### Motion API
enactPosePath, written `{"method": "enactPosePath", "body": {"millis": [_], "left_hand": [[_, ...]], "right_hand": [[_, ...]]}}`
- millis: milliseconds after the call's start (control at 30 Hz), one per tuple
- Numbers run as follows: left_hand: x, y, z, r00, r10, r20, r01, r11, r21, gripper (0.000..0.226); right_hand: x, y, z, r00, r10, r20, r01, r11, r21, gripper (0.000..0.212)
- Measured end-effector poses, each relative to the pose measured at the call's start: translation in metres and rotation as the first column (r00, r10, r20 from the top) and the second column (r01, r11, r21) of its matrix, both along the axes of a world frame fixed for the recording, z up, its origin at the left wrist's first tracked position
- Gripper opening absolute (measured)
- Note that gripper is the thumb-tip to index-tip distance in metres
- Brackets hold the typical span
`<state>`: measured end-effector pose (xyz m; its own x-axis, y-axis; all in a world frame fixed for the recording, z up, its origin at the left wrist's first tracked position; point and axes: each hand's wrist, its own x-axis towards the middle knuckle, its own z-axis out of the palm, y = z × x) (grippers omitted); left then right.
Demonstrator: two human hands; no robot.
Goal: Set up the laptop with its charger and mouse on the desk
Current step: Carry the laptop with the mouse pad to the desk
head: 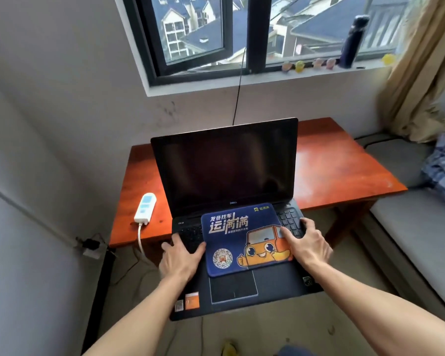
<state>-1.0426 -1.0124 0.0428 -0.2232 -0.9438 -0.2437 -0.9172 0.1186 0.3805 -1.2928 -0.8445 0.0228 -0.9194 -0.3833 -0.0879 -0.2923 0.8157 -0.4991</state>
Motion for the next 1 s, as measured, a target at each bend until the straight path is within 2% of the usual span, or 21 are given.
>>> {"method": "enactPosePath", "body": {"millis": [233,667,1000], "left_hand": [[-0.082,-0.095,0.007,0.999,-0.033,-0.039,0.034,0.999,0.012,0.079],[-0.254,-0.233,-0.025,0.998,0.067,-0.018,-0.065,0.992,0.107,0.080],[-0.300,-0.308,-0.063,0.995,0.092,0.025,-0.095,0.979,0.183,0.082]], "right_hand": [[-0.073,-0.083,0.004,0.999,-0.029,0.021,0.029,1.000,0.010,0.072],[-0.258,-0.240,-0.030,0.995,0.025,0.092,-0.026,1.000,0.013,0.069],[-0.309,-0.320,-0.062,0.990,0.032,0.141,-0.041,0.997,0.062,0.066]]}}
